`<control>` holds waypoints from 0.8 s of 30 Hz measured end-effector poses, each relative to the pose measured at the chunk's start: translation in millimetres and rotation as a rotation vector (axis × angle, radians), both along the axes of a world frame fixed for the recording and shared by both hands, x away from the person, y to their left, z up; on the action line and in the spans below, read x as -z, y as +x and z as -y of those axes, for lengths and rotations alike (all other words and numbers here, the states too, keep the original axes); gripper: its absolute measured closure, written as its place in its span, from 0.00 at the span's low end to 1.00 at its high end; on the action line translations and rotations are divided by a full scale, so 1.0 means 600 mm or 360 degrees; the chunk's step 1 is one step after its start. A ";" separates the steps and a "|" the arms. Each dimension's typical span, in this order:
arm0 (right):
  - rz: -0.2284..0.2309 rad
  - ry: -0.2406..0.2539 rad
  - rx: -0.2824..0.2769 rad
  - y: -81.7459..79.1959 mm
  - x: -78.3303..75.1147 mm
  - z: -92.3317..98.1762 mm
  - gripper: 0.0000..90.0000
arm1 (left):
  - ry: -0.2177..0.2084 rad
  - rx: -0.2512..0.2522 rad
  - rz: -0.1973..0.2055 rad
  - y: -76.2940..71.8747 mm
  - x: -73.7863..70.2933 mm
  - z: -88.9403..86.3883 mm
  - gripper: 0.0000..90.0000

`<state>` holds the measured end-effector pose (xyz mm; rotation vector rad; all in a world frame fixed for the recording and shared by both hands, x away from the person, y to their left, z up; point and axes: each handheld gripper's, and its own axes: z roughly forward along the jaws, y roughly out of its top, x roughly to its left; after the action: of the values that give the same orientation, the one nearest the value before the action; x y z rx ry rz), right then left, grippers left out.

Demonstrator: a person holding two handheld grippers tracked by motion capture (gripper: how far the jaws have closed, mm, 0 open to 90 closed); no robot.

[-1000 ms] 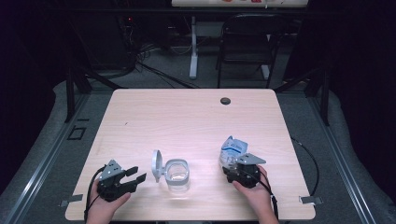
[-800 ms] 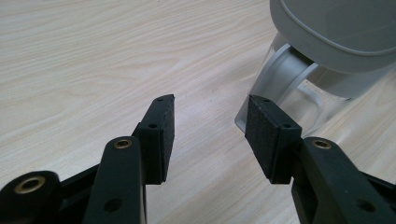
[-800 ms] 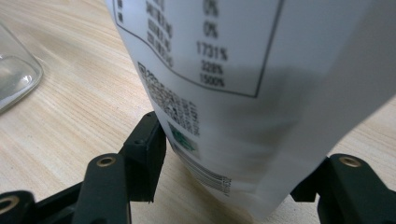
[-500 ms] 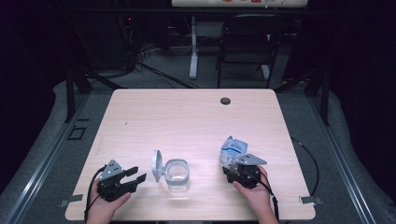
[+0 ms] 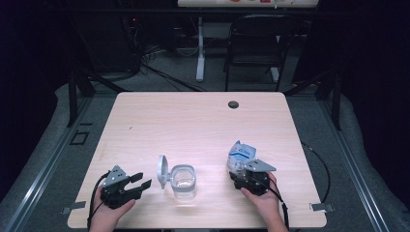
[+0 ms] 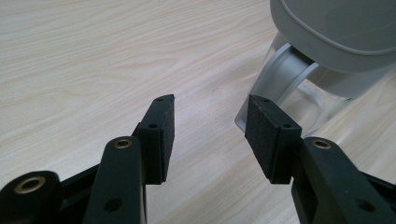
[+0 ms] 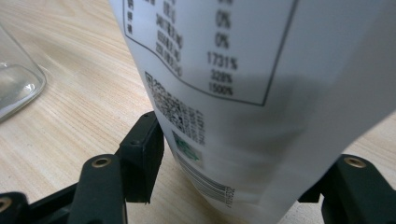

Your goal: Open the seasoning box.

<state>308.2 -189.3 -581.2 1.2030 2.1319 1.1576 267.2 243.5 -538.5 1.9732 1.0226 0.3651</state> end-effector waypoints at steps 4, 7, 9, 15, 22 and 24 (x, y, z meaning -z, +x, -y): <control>0.0005 -0.0018 0.0007 0.000 0.000 0.000 0.42 | 0.0007 0.0010 0.0001 0.000 0.000 0.000 0.59; 0.0015 -0.0003 -0.0002 0.001 0.001 -0.002 0.43 | 0.0009 0.0009 -0.0001 0.001 0.000 0.000 0.59; 0.0017 -0.0005 -0.0002 0.002 0.002 -0.002 0.43 | 0.0007 0.0010 0.0000 0.001 0.000 0.000 0.59; 0.0023 -0.0006 0.0002 0.002 0.002 -0.003 0.46 | 0.0007 0.0010 0.0001 0.000 0.000 0.000 0.59; 0.0033 -0.0001 0.0001 0.003 0.002 -0.003 0.47 | 0.0002 0.0004 0.0004 0.001 0.000 -0.001 0.59; 0.0035 0.0007 0.0002 0.003 0.002 -0.003 0.47 | -0.0005 0.0006 0.0006 0.001 0.000 -0.001 0.59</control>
<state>310.0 -187.3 -582.5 1.1881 2.1135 1.1698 267.8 244.3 -538.5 1.9706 1.0167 0.3649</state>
